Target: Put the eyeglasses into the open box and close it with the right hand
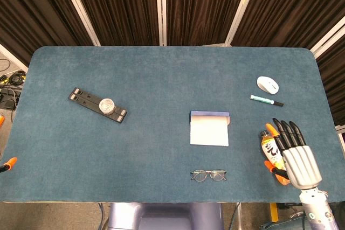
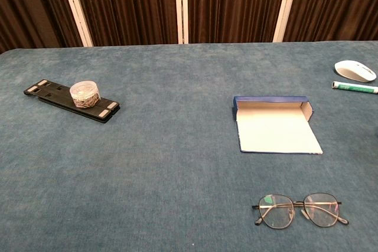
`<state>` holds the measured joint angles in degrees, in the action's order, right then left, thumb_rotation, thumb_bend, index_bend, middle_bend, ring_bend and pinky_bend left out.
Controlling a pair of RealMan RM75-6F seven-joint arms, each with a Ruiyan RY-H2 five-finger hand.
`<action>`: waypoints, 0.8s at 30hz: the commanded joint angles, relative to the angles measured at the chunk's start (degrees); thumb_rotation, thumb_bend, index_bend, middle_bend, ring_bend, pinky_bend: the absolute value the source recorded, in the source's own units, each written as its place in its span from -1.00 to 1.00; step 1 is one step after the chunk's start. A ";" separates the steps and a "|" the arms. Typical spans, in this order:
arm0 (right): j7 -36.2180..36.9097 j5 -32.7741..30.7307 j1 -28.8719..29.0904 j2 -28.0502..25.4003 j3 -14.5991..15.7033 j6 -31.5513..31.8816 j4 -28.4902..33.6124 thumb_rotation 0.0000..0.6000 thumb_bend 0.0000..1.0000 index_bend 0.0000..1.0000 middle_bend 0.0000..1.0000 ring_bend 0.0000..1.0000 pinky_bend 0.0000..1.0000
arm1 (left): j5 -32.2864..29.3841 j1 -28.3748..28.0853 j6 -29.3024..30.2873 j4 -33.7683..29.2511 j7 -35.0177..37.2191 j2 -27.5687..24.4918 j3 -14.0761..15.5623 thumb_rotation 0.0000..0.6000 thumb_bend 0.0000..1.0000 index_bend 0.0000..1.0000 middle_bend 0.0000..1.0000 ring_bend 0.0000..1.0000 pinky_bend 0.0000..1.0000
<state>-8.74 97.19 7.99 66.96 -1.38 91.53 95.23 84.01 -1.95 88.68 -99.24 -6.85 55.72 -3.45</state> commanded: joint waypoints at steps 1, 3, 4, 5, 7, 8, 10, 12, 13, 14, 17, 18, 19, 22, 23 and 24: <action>-0.78 -0.64 -0.73 0.96 -0.09 -0.44 -1.25 1.00 -1.00 -1.00 -1.00 -1.00 -1.00 | -0.39 -0.30 -0.62 0.25 -0.05 0.02 -0.11 1.00 -1.00 -1.00 -1.00 -1.00 -1.00; -0.13 -0.90 -0.69 0.94 0.54 -1.70 -1.33 1.00 -1.00 -1.00 -1.00 -1.00 -1.00 | -0.97 -0.47 -1.14 0.29 -0.32 0.10 -0.18 1.00 -1.00 -1.00 -1.00 -1.00 -1.00; 0.33 -0.75 -0.56 0.95 0.91 -2.35 -1.20 1.00 -1.00 -1.00 -1.00 -1.00 -1.00 | -0.97 -0.46 -1.07 0.13 -0.36 0.09 -0.21 1.00 -1.00 -1.00 -1.00 -1.00 -1.00; 0.62 -0.65 -0.46 0.93 1.09 -2.72 -1.12 1.00 -1.00 -1.00 -1.00 -1.00 -1.00 | -0.94 -0.44 -0.97 0.04 -0.40 0.10 -0.22 1.00 -1.00 -1.00 -1.00 -1.00 -1.00; 2.15 0.20 0.37 0.98 2.29 -5.12 -0.56 1.00 -1.00 -1.00 -1.00 -1.00 -1.00 | -0.54 -0.30 -0.38 -0.24 -0.83 0.18 -0.22 1.00 -1.00 -1.00 -1.00 -1.00 -1.00; 3.16 0.68 1.21 1.00 3.07 -7.23 -0.18 1.00 -1.00 -1.00 -1.00 -1.00 -1.00 | -0.48 -0.26 -0.24 -0.30 -1.26 0.33 -0.19 1.00 -1.00 -1.00 -1.00 -1.00 -1.00; 5.37 1.35 3.75 1.01 4.47 -12.81 0.74 1.00 -1.00 -0.97 -1.00 -1.00 -1.00 | -0.89 -0.49 -0.85 -0.21 -2.26 0.71 -0.13 1.00 -1.00 -1.00 -1.00 -1.00 -1.00; 7.31 0.93 6.50 0.65 5.28 -18.66 2.19 1.00 -1.00 -0.90 -1.00 -1.00 -1.00 | -1.81 -0.75 -1.58 0.00 -3.13 1.08 -0.24 1.00 -1.00 -1.00 -1.00 -1.00 -1.00; 7.81 0.57 7.65 0.49 5.39 -20.95 2.91 1.00 -1.00 -0.82 -1.00 -1.00 -1.00 | -2.15 -0.81 -1.79 0.08 -3.40 1.20 -0.29 1.00 -1.00 -1.00 -1.00 -1.00 -1.00; 8.13 0.12 8.75 0.37 5.42 -23.12 3.65 1.00 -1.00 -0.69 -1.00 -1.00 -1.00 | -2.46 -0.84 -1.91 0.12 -3.58 1.29 -0.35 1.00 -1.00 -1.00 -1.00 -1.00 -1.00; 7.62 -2.02 11.83 0.54 5.03 -29.23 5.50 1.00 -1.00 -0.37 -1.00 -1.00 -1.00 | -3.00 -0.83 -1.92 0.09 -3.94 1.39 -0.50 1.00 -1.00 -1.00 -1.00 -1.00 -1.00; 6.86 -3.03 12.73 1.18 4.63 -30.94 5.72 1.00 -0.99 -0.34 -1.00 -1.00 -1.00 | -3.08 -0.81 -1.89 0.09 -4.03 1.43 -0.51 1.00 -1.00 -1.00 -1.00 -1.00 -1.00; 6.14 -3.87 13.29 1.71 4.37 -32.11 5.76 1.00 -0.98 -0.30 -1.00 -1.00 -1.00 | -3.10 -0.81 -1.89 0.13 -4.13 1.46 -0.50 1.00 -1.00 -1.00 -1.00 -1.00 -1.00; 3.08 -6.82 14.59 3.40 3.57 -34.98 5.68 1.00 -0.87 -0.22 -1.00 -1.00 -1.00 | -3.35 -0.93 -2.26 0.37 -4.41 1.64 -0.43 1.00 -1.00 -1.00 -1.00 -1.00 -1.00; 2.13 -7.69 14.77 3.95 3.35 -35.41 5.57 1.00 -0.84 -0.21 -1.00 -1.00 -1.00 | -3.48 -0.98 -2.42 0.47 -4.43 1.67 -0.42 1.00 -1.00 -1.00 -1.00 -1.00 -1.00; 1.31 -8.55 14.89 4.50 3.16 -35.75 5.45 1.00 -0.82 -0.21 -1.00 -1.00 -1.00 | -3.62 -1.01 -2.55 0.55 -4.41 1.68 -0.43 1.00 -1.00 -1.00 -1.00 -1.00 -1.00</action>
<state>-5.37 90.64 21.67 69.96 2.41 57.32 100.38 80.44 -2.93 86.18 -98.73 -11.25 57.38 -3.88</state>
